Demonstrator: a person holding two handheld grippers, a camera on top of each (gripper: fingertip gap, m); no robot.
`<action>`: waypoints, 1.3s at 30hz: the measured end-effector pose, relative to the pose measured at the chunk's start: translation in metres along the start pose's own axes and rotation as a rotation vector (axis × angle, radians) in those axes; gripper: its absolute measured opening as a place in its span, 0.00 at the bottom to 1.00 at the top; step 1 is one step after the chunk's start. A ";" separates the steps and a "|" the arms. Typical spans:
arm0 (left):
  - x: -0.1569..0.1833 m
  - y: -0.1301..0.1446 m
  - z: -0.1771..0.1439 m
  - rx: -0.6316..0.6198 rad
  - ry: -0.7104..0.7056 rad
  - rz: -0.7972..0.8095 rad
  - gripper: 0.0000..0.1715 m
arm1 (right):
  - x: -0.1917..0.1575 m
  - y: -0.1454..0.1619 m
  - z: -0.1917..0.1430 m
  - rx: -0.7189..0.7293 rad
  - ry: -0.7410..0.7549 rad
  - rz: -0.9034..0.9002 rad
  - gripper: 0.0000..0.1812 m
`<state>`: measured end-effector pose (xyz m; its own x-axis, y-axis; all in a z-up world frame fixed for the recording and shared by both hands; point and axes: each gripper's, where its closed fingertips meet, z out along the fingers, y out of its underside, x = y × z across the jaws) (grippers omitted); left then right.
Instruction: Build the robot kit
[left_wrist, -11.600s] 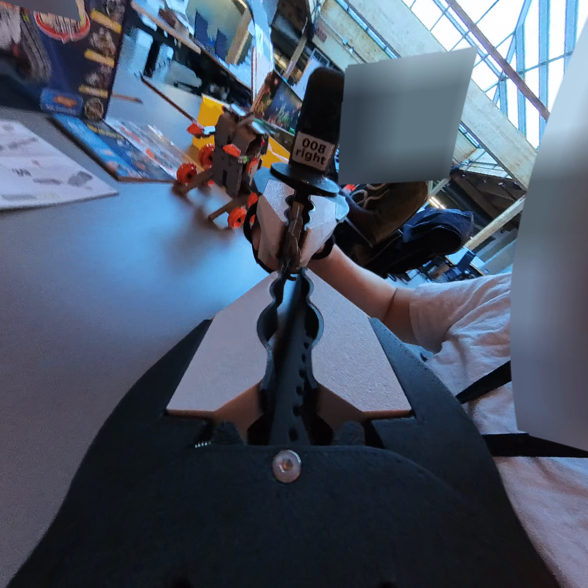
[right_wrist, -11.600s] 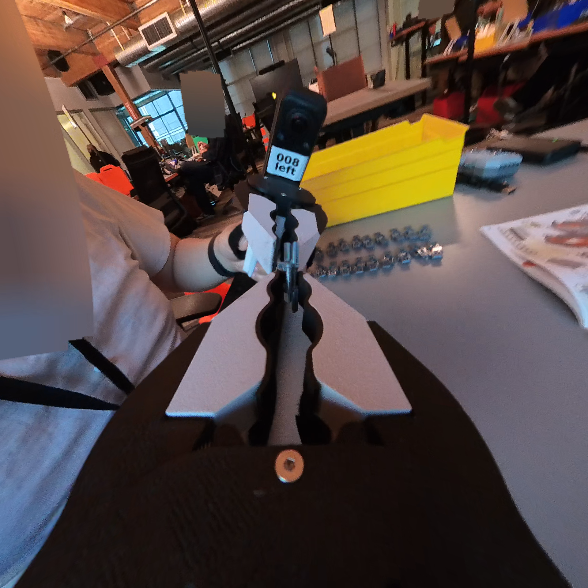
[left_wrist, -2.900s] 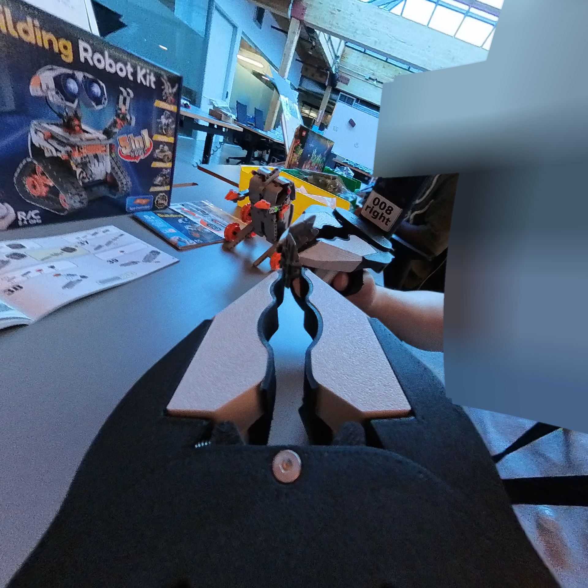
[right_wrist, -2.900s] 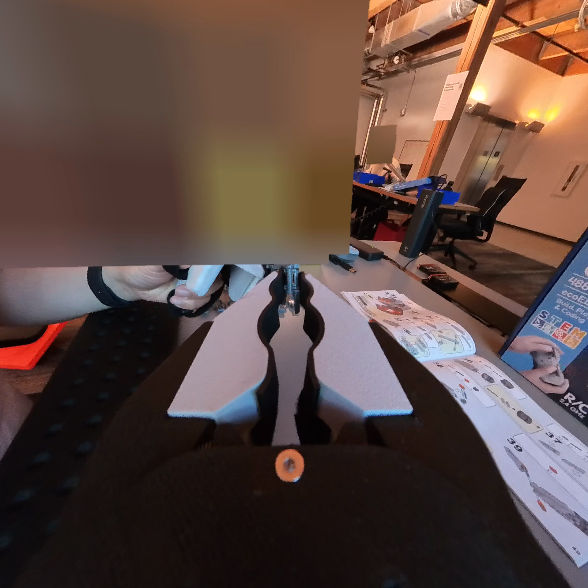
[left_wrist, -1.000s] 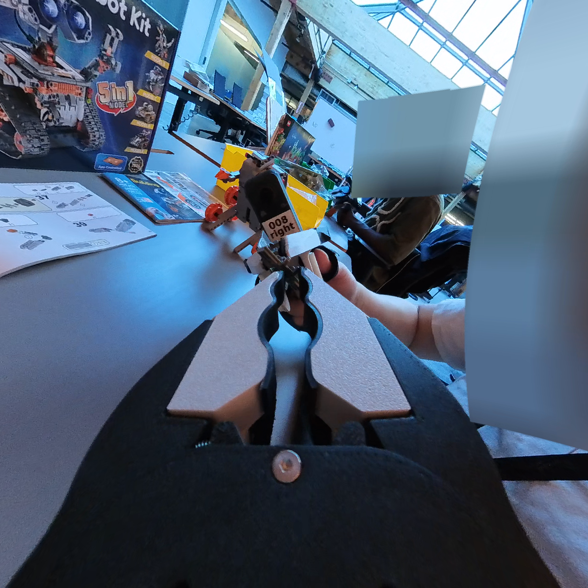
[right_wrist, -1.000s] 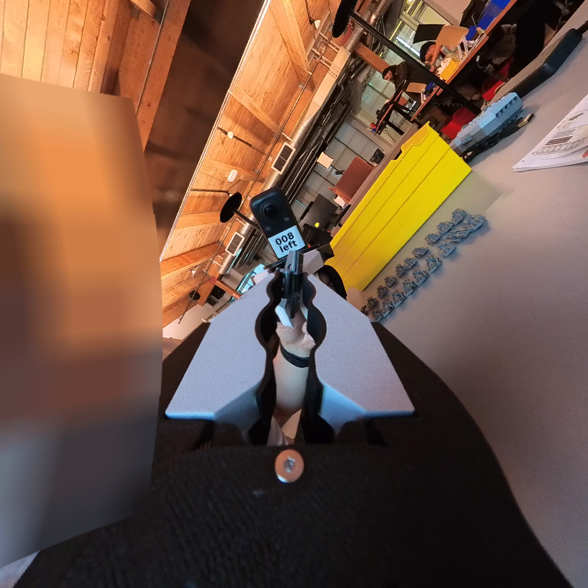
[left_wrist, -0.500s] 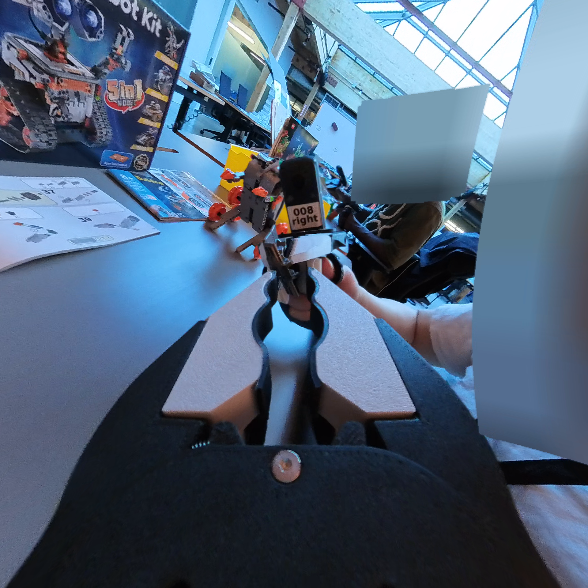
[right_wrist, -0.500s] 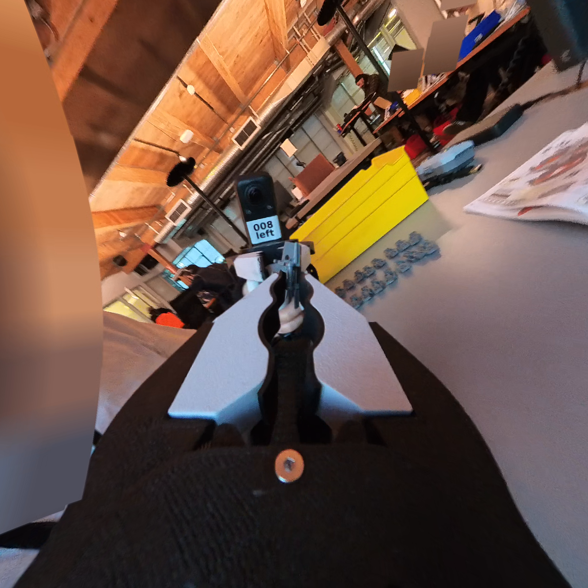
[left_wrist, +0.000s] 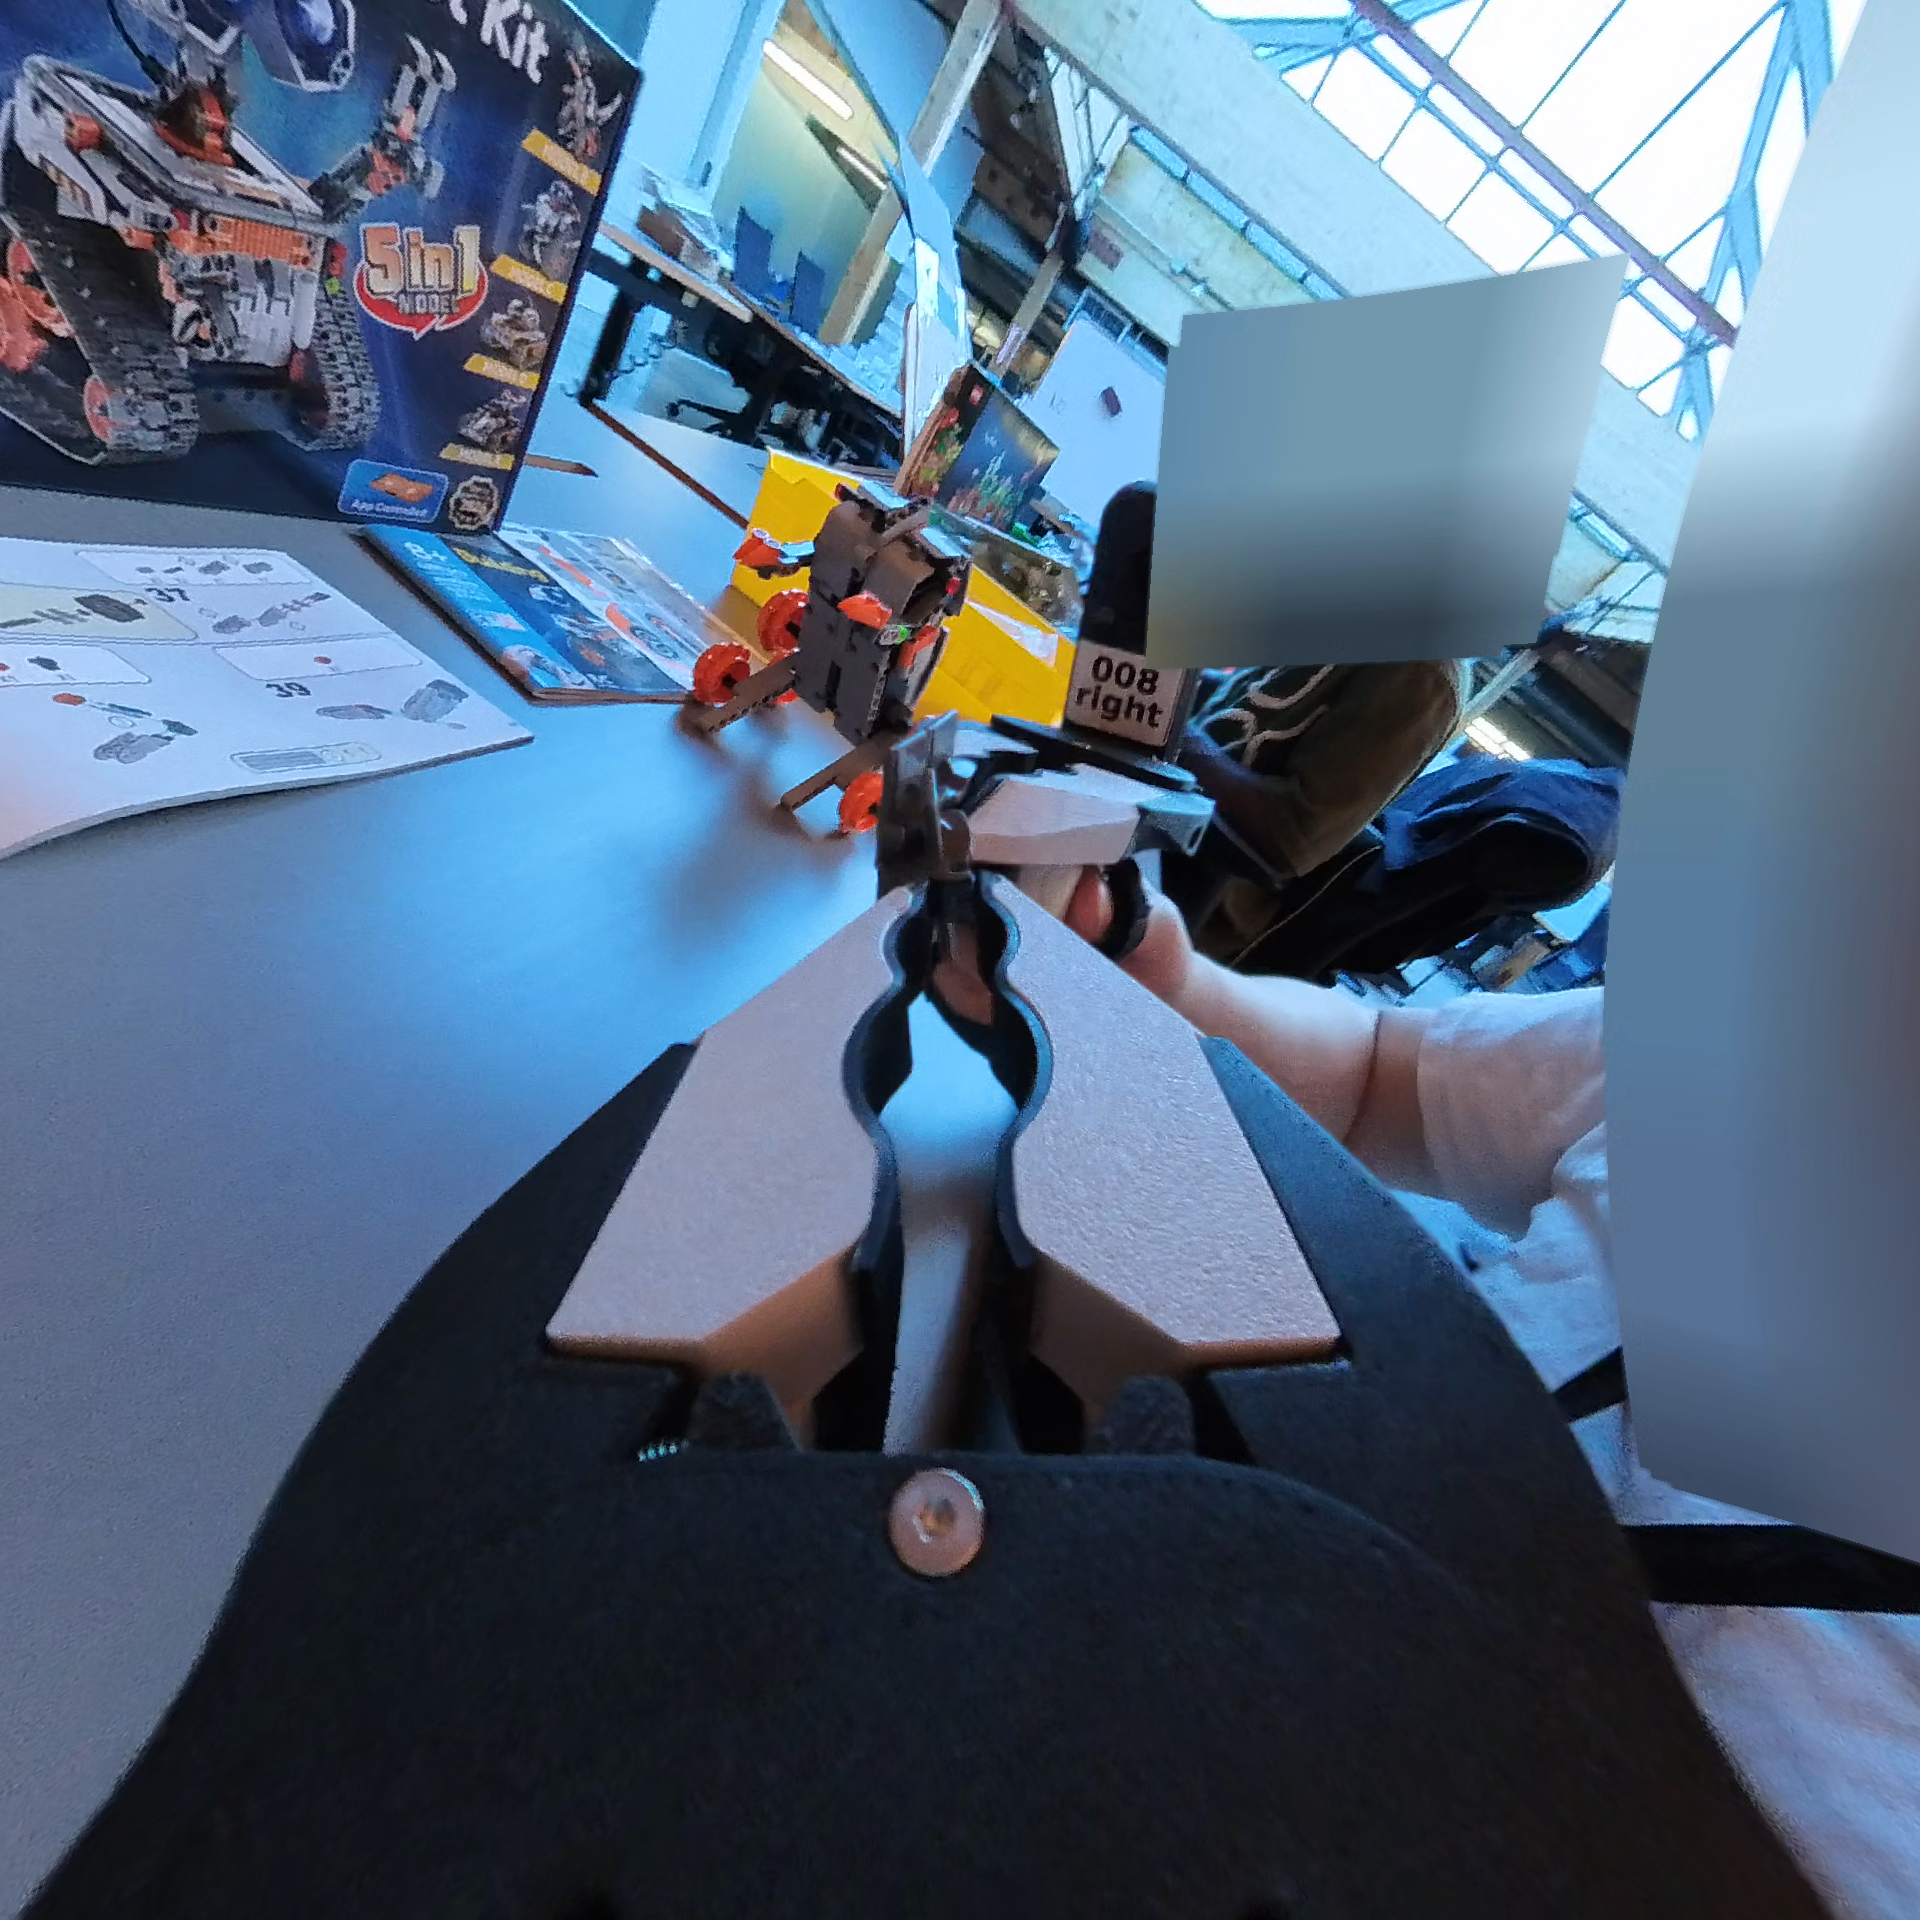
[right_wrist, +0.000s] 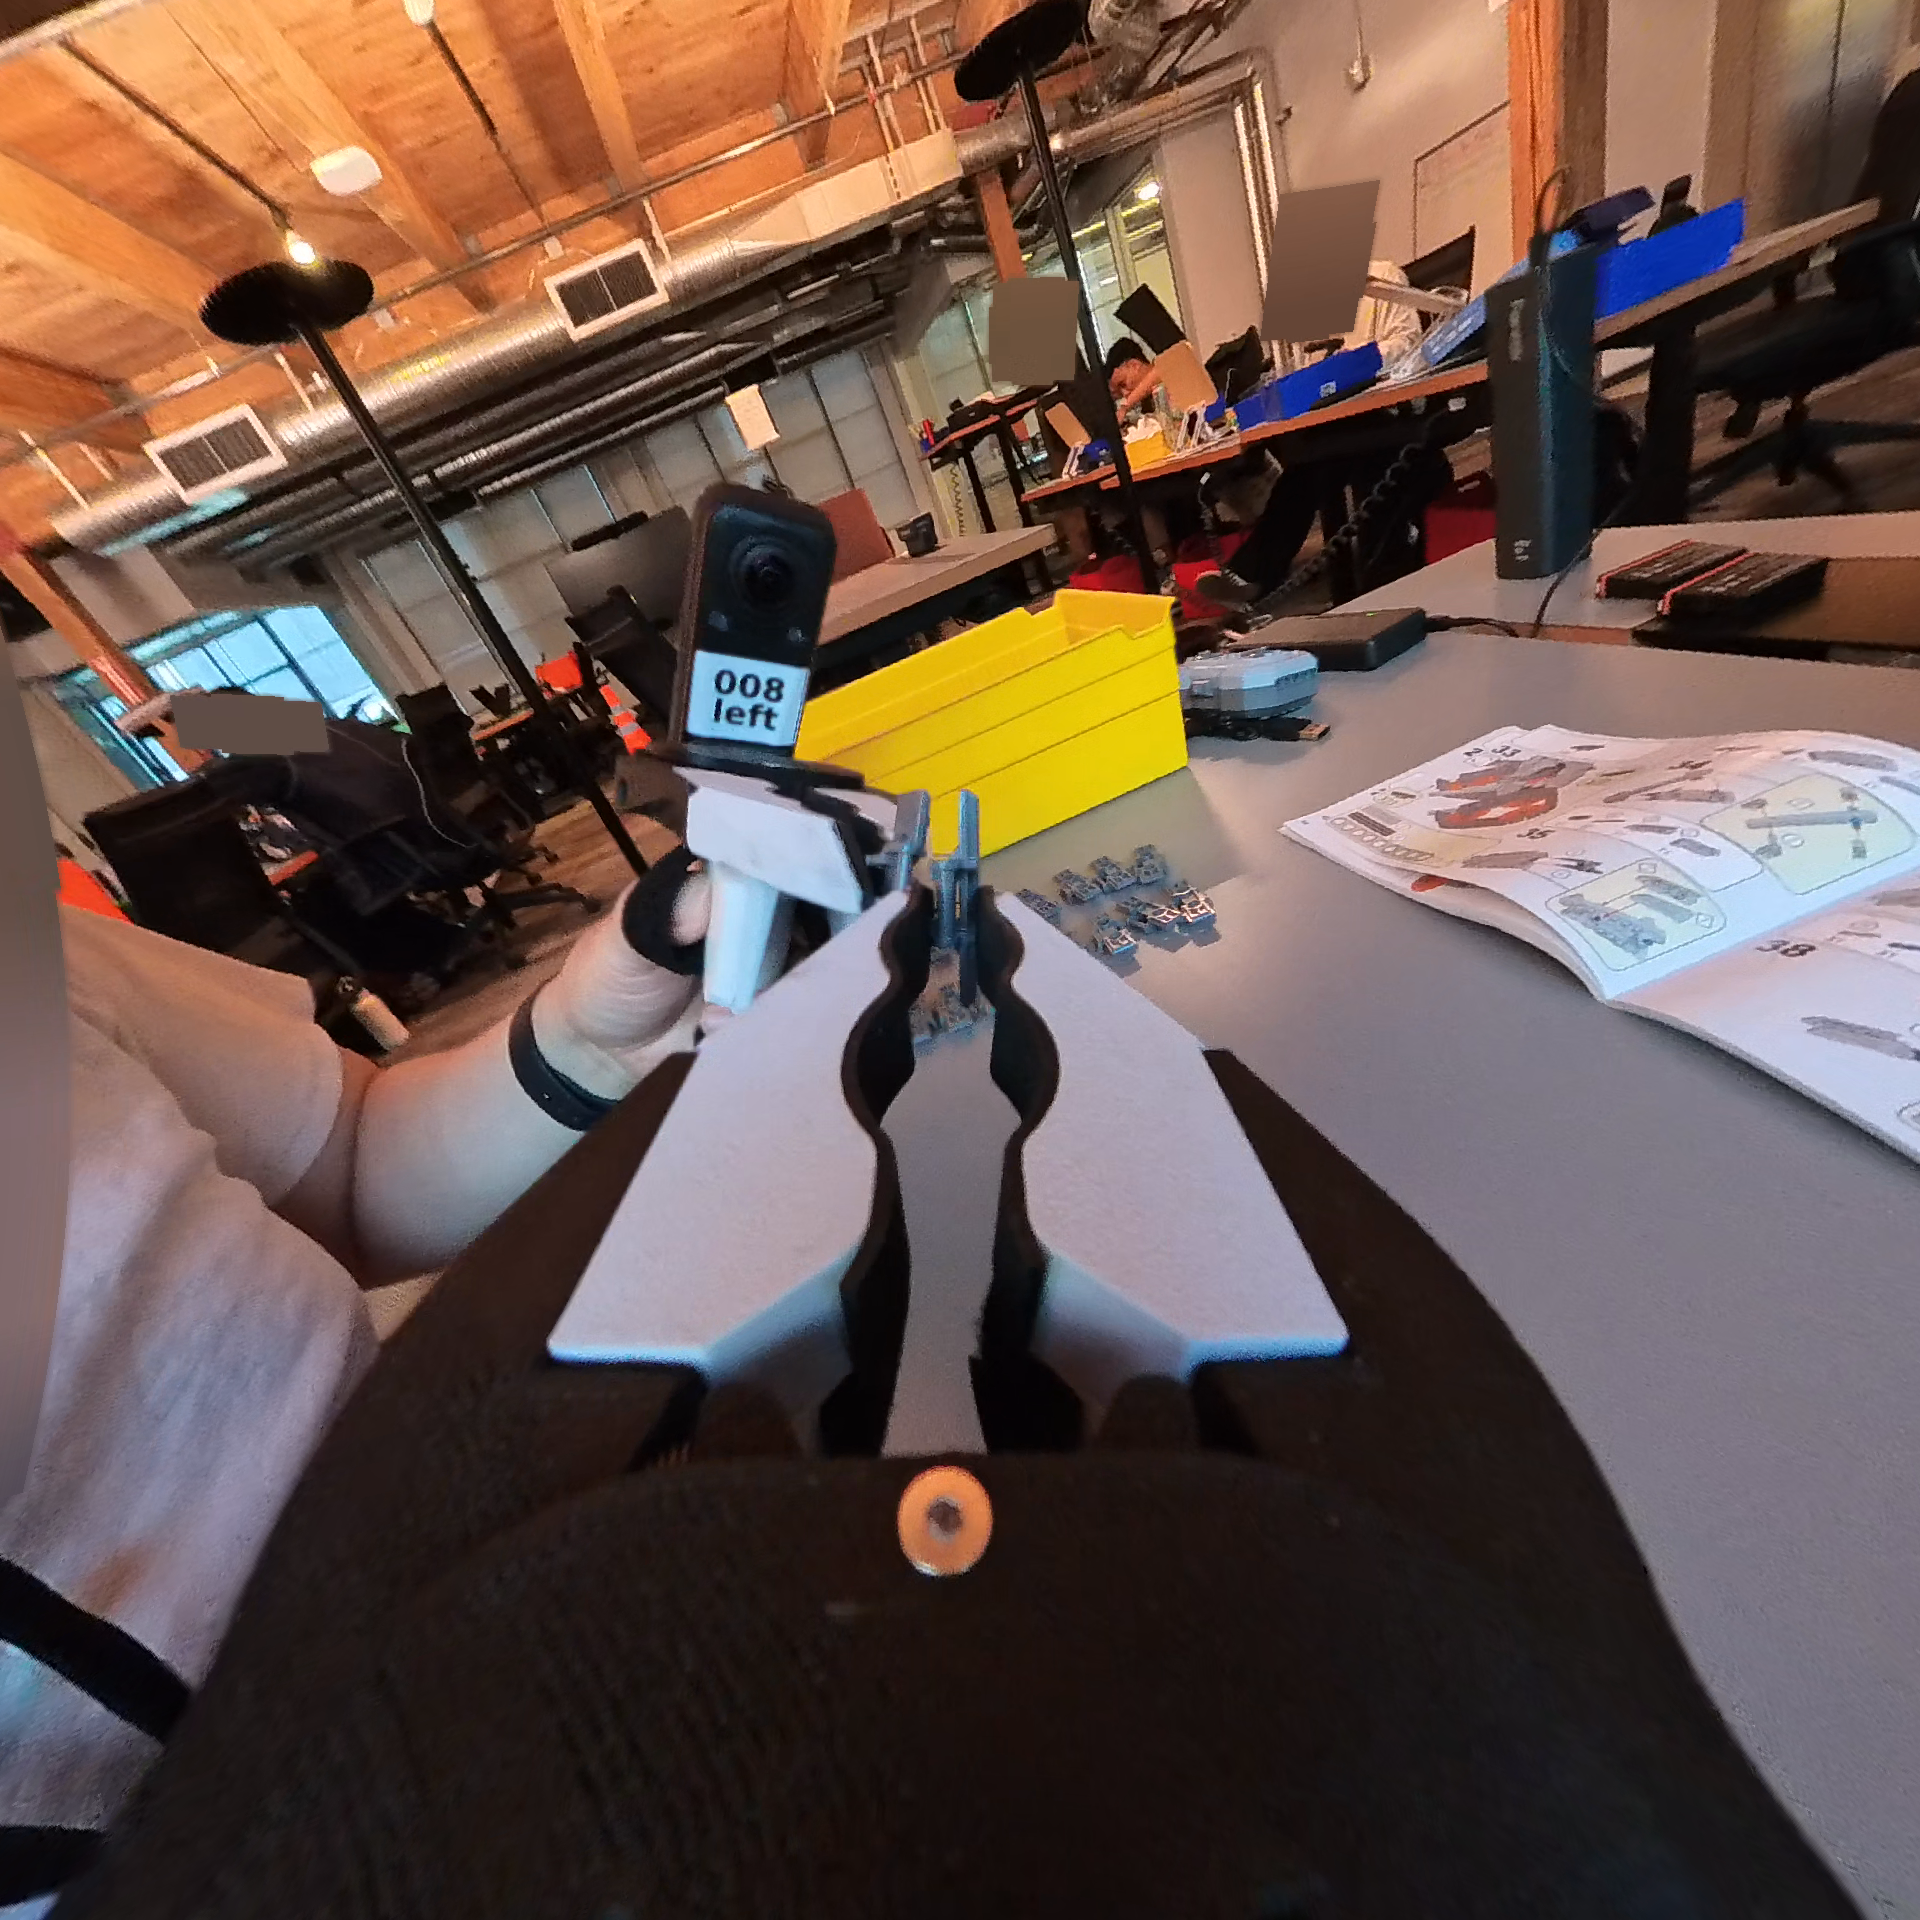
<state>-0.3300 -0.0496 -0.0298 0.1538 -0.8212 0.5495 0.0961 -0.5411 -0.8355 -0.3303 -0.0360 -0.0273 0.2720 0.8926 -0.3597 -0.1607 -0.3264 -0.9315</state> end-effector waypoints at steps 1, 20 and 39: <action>-0.002 0.000 -0.001 -0.006 -0.021 0.017 0.03 | 0.001 -0.001 -0.001 0.007 -0.004 0.018 0.03; -0.021 0.018 -0.002 -0.152 -0.199 0.176 0.03 | 0.005 0.013 0.003 -0.101 0.103 -0.161 0.03; -0.025 0.025 -0.002 -0.189 -0.251 0.253 0.03 | 0.007 0.019 0.004 -0.142 0.156 -0.253 0.03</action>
<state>-0.3331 -0.0426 -0.0643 0.3872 -0.8757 0.2885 -0.1543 -0.3701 -0.9161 -0.3355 -0.0351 -0.0474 0.4300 0.8961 -0.1098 0.0616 -0.1504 -0.9867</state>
